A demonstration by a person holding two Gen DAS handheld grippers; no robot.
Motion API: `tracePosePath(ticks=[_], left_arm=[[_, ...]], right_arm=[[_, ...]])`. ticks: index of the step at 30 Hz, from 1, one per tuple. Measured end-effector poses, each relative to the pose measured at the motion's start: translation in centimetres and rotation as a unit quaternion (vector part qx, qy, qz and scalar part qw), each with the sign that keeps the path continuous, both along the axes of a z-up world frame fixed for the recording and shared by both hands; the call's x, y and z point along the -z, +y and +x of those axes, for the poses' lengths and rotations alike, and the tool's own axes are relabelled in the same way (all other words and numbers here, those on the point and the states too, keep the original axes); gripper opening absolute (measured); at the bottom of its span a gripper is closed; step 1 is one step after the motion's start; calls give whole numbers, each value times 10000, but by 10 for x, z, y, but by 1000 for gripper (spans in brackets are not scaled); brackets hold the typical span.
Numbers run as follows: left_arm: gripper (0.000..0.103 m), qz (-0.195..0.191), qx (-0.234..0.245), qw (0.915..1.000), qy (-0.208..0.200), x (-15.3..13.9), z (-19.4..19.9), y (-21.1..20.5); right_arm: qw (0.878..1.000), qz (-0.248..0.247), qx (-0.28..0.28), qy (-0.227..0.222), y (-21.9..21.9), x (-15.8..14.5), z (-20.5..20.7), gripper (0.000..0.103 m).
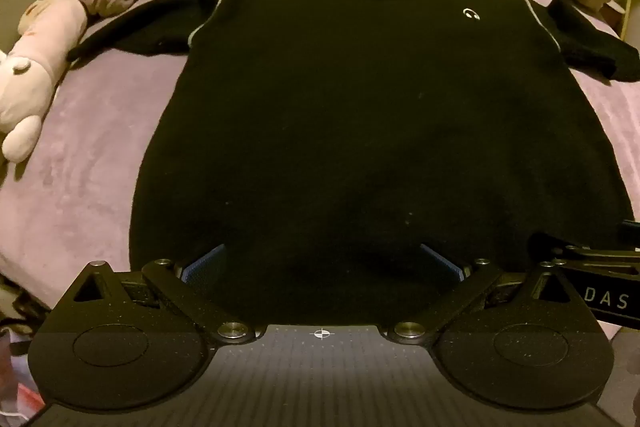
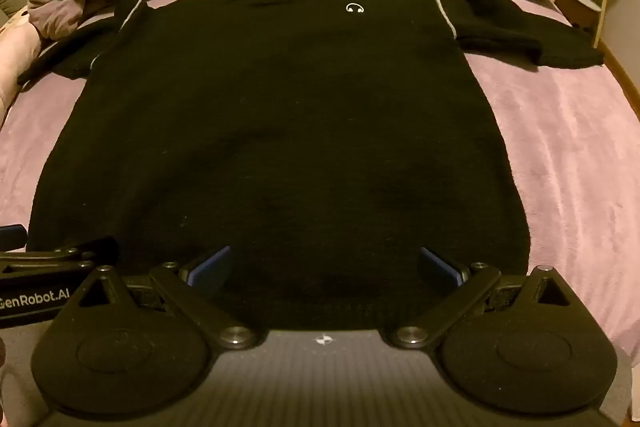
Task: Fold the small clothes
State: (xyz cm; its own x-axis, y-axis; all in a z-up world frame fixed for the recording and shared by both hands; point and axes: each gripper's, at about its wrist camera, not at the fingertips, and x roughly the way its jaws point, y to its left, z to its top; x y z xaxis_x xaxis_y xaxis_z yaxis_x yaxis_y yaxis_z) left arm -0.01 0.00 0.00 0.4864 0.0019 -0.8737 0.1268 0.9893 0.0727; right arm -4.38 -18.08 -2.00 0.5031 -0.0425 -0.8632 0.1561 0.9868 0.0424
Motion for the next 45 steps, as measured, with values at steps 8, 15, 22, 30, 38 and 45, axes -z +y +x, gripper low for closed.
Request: tracePosePath(ticks=[8,15,22,30,38,45], left_arm=[[103,-34,2,10000,58,-1,0,-1],[103,-44,-5,10000,63,-2,2,-3],[103,-38,6,10000,66,-2,1,-3],[103,-31,15,10000,58,-1,0,-4],[103,-36,11,10000,58,-1,0,-5],[103,-46,16,10000,45,-1,-1,-8]], right_arm=[[10000,4,4,-14,-2,1,-1,99],[10000,-11,2,-19,-2,0,-1,99],[10000,-10,11,-20,-3,0,-1,99],[10000,-14,7,-24,-2,0,-1,99],[10000,-16,7,-37,-6,-1,-3,99],[10000,-22,9,-45,-6,-2,-3,99]])
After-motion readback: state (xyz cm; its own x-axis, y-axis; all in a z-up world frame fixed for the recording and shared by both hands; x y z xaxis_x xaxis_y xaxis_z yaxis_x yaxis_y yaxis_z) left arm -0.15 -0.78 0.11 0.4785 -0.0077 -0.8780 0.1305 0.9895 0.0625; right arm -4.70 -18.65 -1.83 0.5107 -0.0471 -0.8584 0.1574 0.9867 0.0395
